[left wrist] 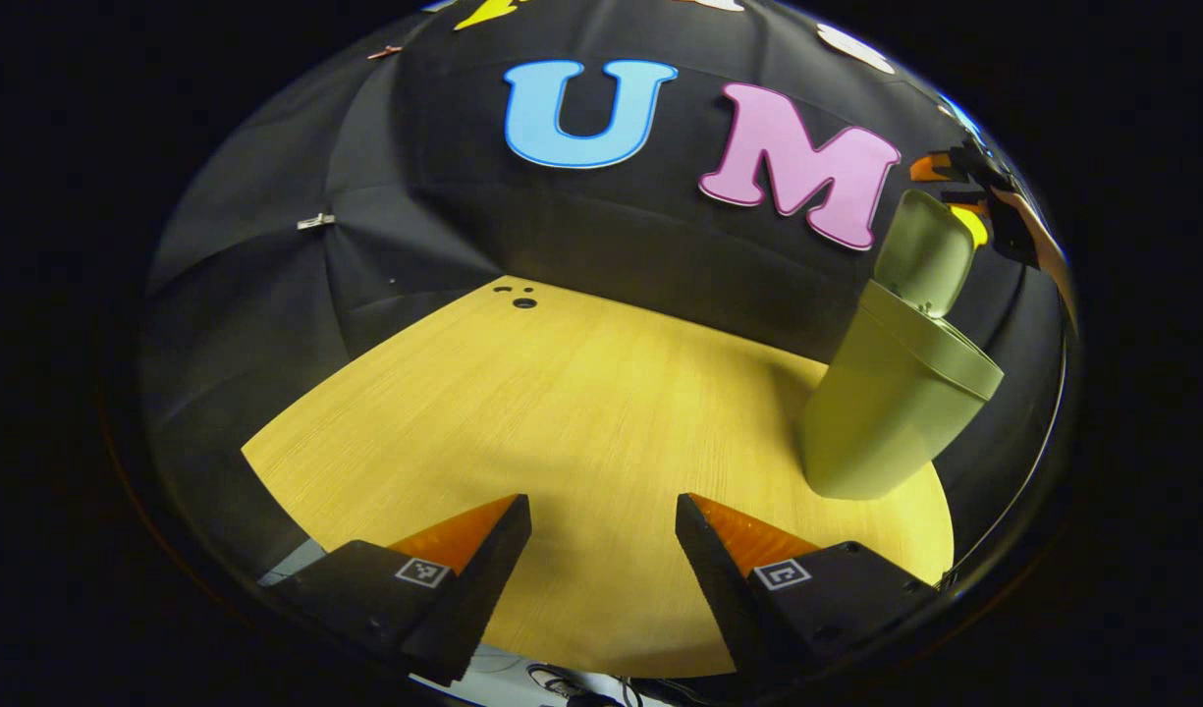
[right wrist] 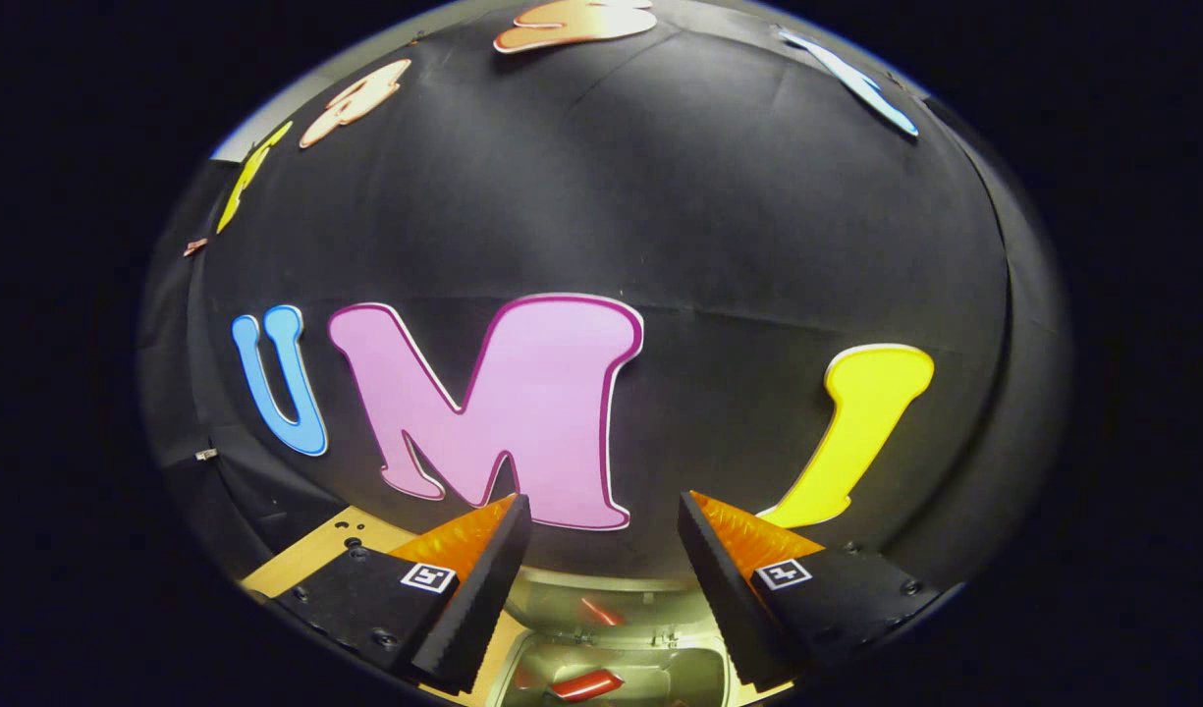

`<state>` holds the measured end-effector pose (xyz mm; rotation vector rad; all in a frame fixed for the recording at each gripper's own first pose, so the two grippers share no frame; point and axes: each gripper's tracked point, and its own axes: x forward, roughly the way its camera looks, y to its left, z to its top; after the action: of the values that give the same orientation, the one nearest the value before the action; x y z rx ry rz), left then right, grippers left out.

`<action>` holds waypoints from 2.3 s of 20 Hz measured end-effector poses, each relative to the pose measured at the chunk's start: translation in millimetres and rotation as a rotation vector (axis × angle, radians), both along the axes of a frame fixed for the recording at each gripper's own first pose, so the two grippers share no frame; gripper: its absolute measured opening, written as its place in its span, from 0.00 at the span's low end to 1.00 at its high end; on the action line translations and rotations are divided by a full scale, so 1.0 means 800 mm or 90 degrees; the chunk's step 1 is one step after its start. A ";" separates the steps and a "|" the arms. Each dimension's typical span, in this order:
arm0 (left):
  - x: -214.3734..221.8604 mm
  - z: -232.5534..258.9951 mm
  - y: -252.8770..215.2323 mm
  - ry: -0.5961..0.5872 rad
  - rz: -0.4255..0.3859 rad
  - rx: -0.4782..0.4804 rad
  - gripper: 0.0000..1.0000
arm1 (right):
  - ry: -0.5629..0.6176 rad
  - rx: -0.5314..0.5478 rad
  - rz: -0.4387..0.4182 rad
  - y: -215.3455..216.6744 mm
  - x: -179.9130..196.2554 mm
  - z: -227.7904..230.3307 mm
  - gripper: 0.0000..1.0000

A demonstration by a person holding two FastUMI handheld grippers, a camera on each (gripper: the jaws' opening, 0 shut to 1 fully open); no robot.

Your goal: Press the lid of the desktop garbage bin to open it, pick up the crumpled paper on the desktop and throw it into the bin, then pick up the pop can on the desktop and drop it into the bin, and finally close the garbage bin lid.

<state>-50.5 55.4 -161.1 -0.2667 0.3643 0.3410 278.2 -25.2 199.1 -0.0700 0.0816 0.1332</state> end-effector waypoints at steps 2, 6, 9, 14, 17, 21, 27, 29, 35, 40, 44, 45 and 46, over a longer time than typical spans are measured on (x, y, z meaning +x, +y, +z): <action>-0.007 -0.002 0.006 -0.001 0.014 -0.007 0.96 | 0.027 0.011 -0.003 -0.003 0.007 -0.013 0.95; -0.016 -0.007 0.017 -0.001 0.027 -0.006 0.96 | 0.047 0.021 0.008 -0.007 -0.002 -0.023 0.95; -0.016 -0.009 0.017 -0.001 0.022 -0.007 0.96 | 0.048 0.014 0.013 -0.008 -0.024 -0.030 0.95; -0.012 -0.002 0.017 -0.007 0.018 -0.004 0.96 | 0.078 0.029 0.025 -0.014 -0.084 -0.064 0.95; -0.012 -0.004 0.014 -0.004 0.004 -0.005 0.96 | 0.083 0.024 0.030 -0.022 -0.113 -0.090 0.95; -0.018 -0.019 0.006 0.015 -0.010 -0.004 0.96 | 0.103 0.038 0.032 -0.032 -0.143 -0.132 0.96; -0.032 -0.036 -0.006 0.046 -0.011 0.005 0.96 | 0.143 0.061 0.021 -0.048 -0.163 -0.193 0.97; -0.035 -0.036 -0.010 0.051 -0.008 0.006 0.96 | 0.159 0.060 0.022 -0.051 -0.168 -0.216 0.96; -0.025 -0.034 -0.028 0.061 -0.003 0.017 0.96 | 0.136 -0.034 0.033 -0.051 -0.178 -0.251 0.97; 0.006 -0.018 -0.056 0.066 -0.026 0.060 0.96 | 0.123 -0.021 0.043 -0.041 -0.182 -0.256 1.00; 0.031 0.001 -0.088 0.064 -0.078 0.098 0.96 | 0.128 -0.016 0.054 -0.039 -0.183 -0.262 1.00; 0.038 0.012 -0.099 0.059 -0.096 0.109 0.96 | 0.131 -0.017 0.055 -0.041 -0.184 -0.265 1.00; 0.047 0.022 -0.107 0.049 -0.111 0.121 0.96 | 0.122 -0.013 0.058 -0.039 -0.183 -0.261 1.00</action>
<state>-13.2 -30.3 -143.4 -0.0356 0.4250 0.2122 132.0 -56.8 -9.8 -0.0814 0.2720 0.2297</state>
